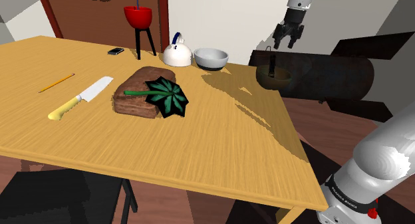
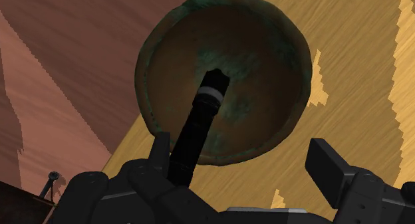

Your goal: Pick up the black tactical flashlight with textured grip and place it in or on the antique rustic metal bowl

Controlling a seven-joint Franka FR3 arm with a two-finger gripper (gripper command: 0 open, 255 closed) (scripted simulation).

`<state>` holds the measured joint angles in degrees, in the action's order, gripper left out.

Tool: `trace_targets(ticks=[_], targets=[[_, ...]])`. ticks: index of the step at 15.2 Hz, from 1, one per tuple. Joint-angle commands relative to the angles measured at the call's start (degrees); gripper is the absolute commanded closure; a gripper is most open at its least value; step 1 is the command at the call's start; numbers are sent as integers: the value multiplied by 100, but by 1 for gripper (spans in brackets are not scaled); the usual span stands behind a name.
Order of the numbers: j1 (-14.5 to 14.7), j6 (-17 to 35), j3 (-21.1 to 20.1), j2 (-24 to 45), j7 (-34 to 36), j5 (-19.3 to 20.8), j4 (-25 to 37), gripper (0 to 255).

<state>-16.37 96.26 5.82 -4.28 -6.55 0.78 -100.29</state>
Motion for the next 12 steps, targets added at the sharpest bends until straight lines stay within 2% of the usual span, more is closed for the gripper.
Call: trace_targets(ticks=[1,5,12], targets=[[0,0,0,0,0,0,0,0],[0,-767,2,159,-13,-16,925,0],[0,-767,2,159,-13,-16,925,0]])
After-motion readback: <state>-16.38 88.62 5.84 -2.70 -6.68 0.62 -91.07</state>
